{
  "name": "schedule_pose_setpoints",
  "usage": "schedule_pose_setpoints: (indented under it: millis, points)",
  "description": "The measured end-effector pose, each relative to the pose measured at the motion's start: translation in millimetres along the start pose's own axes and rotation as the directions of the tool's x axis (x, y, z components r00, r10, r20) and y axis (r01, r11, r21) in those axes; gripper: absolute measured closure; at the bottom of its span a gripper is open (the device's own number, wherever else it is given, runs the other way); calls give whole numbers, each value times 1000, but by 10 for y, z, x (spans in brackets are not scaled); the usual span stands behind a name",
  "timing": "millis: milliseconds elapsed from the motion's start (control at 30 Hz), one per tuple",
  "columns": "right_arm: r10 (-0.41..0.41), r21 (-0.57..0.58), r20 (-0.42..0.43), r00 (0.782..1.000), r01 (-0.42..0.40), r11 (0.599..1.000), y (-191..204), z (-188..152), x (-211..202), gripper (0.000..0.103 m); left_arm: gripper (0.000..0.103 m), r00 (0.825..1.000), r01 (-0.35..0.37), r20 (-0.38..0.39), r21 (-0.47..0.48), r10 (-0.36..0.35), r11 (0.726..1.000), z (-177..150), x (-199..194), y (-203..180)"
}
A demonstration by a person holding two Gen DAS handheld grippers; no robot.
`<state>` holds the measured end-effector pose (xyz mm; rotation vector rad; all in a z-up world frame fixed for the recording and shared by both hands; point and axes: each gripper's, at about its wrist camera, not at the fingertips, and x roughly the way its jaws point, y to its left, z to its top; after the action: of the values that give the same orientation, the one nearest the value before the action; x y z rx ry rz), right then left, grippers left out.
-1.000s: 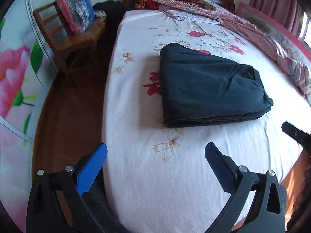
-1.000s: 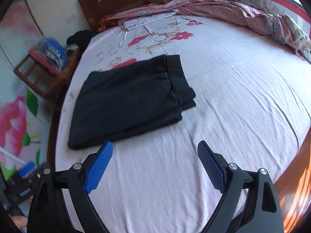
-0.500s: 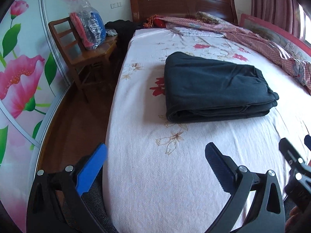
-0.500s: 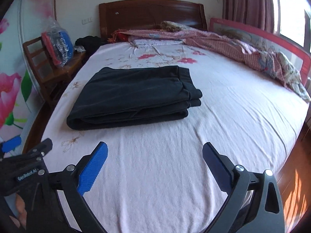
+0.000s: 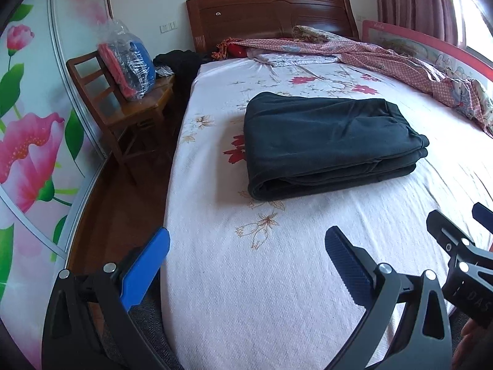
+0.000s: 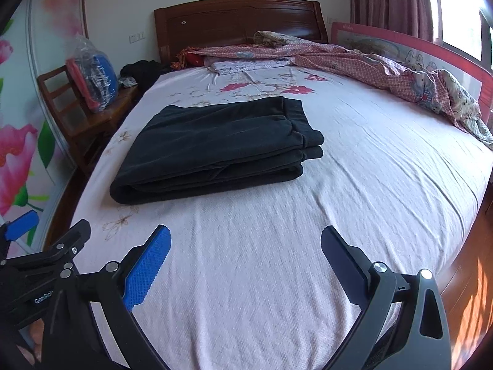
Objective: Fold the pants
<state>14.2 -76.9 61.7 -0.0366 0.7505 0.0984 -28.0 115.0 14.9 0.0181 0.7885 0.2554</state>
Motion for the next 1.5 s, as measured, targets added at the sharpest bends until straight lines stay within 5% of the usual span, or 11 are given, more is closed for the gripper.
schedule_pose_setpoints:
  millis: [1500]
  points:
    - [18,22,-61,998,-17,1000,19,-25,152,6,2,999,38,-19,-61,-40,997,-15,16,74]
